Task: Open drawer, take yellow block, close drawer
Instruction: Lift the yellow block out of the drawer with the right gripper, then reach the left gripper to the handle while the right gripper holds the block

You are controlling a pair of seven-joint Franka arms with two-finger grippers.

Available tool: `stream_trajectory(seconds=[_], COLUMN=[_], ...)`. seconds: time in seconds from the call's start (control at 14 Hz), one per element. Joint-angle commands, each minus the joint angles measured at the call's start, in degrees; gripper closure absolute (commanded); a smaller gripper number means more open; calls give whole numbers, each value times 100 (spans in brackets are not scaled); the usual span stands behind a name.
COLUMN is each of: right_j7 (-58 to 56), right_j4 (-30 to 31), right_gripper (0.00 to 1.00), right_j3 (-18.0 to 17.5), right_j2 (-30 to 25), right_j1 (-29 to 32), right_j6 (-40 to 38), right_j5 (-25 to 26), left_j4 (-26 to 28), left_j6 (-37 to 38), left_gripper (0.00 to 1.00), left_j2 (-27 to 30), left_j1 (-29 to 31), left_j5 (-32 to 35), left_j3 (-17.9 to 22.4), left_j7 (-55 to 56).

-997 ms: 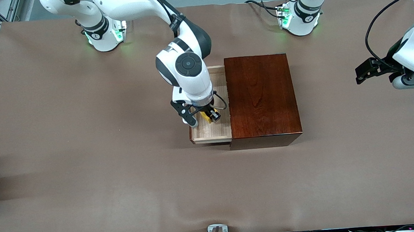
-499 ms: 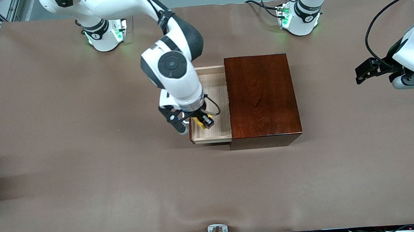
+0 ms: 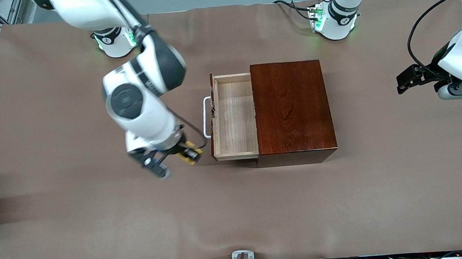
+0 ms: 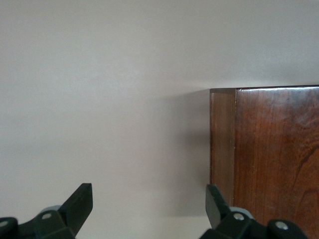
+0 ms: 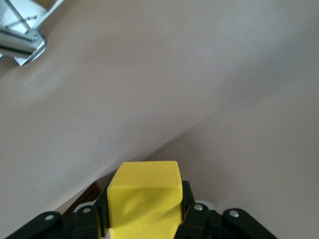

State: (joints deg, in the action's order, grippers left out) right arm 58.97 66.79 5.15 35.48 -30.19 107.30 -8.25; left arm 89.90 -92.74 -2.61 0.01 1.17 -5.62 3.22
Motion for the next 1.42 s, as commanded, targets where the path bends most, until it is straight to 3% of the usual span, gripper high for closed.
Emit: stream_trajectory(seconds=[0.0, 0.36, 0.57, 0.71, 1.07, 1.35], right_j7=[-971, -2949, -3889, -4505, -5902, -6879], right_j4=[80, 124, 228, 439, 896, 1712], right_gripper=[100, 100, 100, 100, 100, 100], right_j3=[-67, -67, -67, -58, -58, -40], right_j2=[-59, 134, 310, 328, 310, -57], right_j1=[495, 1427, 1788, 1964, 2386, 2579], right_j6=[-34, 264, 738, 1151, 1267, 1258], right_j5=[-115, -256, -256, -239, -230, -169], left_j4=[36, -139, -464, -623, -667, -632], left_j6=[-52, -69, -113, -271, -490, -832], left_gripper=[0, 0, 0, 0, 0, 0], left_j2=[94, 33, -274, -503, -706, -960], left_j1=[-18, -45, -167, -482, -1615, -2477], left_j5=[-2, -116, -64, 190, 358, 419], left_j3=[-44, -851, -1544, -1792, -1811, -1811], left_j7=[-50, 581, 1004, 1259, 1287, 1392])
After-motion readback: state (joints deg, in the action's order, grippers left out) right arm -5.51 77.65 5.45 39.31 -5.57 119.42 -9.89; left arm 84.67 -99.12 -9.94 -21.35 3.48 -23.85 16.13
